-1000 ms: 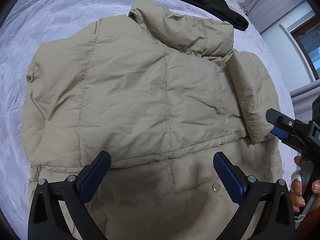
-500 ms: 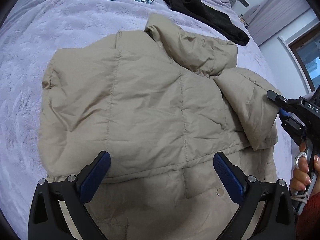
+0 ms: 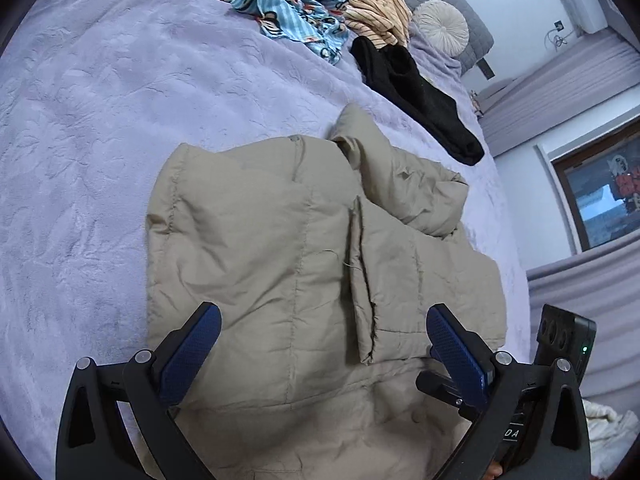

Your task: Fold large clothes

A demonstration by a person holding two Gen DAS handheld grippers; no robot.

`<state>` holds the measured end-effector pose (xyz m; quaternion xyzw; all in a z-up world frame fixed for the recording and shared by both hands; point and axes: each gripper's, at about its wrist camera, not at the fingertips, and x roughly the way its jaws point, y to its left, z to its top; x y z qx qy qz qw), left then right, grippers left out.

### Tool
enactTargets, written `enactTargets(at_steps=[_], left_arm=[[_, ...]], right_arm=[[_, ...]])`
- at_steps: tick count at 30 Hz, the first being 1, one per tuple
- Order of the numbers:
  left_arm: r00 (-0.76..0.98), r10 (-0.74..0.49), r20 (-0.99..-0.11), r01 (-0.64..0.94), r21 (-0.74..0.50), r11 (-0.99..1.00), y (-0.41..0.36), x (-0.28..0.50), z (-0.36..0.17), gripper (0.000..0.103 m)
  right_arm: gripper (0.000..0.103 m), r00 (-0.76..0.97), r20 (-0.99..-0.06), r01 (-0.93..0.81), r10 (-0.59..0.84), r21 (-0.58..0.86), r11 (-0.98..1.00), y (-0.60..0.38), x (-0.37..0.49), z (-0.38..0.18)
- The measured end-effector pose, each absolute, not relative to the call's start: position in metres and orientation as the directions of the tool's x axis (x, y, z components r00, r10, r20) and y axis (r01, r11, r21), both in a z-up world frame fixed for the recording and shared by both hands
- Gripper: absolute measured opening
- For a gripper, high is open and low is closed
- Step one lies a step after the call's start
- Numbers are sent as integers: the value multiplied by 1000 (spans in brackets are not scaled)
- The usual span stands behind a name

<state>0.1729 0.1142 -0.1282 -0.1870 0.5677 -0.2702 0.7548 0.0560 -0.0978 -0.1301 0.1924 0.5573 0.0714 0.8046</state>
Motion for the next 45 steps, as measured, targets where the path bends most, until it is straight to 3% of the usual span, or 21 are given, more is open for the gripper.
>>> enactTargets(at_steps=[3, 8, 9, 11, 13, 14, 16, 17, 18, 23, 28, 31, 35, 42, 45], left_arm=[[128, -684, -718, 228, -650, 725, 96, 177, -136, 103], [68, -660, -748, 251, -627, 737, 50, 184, -157, 103], [64, -655, -753, 249, -624, 741, 43, 184, -160, 99], [41, -649, -760, 247, -622, 743, 30, 186, -164, 76], [0, -646, -763, 262, -623, 737, 17, 185, -168, 10], [4, -626, -780, 275, -601, 750, 15, 183, -166, 10], [65, -601, -796, 314, -556, 770, 18, 176, -153, 10], [99, -587, -803, 329, -530, 781, 23, 172, -145, 10], [128, -570, -812, 329, -507, 797, 30, 169, -141, 10], [126, -491, -862, 279, -444, 852, 56, 167, -168, 10], [190, -412, -891, 277, -354, 893, 55, 158, -160, 15], [247, -357, -901, 261, -294, 920, 64, 150, -142, 15], [343, -300, -890, 245, -224, 943, 78, 144, -113, 15], [360, -358, -861, 292, -261, 920, 63, 161, -91, 15], [330, -298, -896, 346, -179, 921, 35, 164, -108, 15]], right_arm=[[79, 408, -863, 214, 297, 406, 888, -136, 26, -123], [79, 462, -852, 505, 248, 482, 715, -236, -29, -133], [79, 477, -846, 552, 237, 498, 668, -254, -39, -136], [79, 516, -830, 619, 210, 531, 579, -286, -57, -142], [79, 566, -803, 659, 185, 576, 485, -313, -70, -148], [78, 590, -787, 665, 179, 599, 446, -323, -73, -151], [47, 611, -772, 666, 174, 620, 414, -337, -71, -152], [18, 612, -769, 658, 186, 626, 419, -338, -67, -152], [14, 616, -763, 642, 196, 630, 436, -336, -61, -151], [12, 555, -800, 607, 228, 577, 547, -310, -36, -161], [12, 528, -817, 617, 233, 557, 556, -309, -35, -184], [13, 485, -842, 592, 235, 514, 621, -307, -35, -171], [34, 421, -879, 503, 223, 431, 749, -290, -39, -139], [33, 526, -838, 396, 143, 390, 831, -289, -40, -84], [33, 529, -843, 416, 103, 363, 834, -303, -18, -87]])
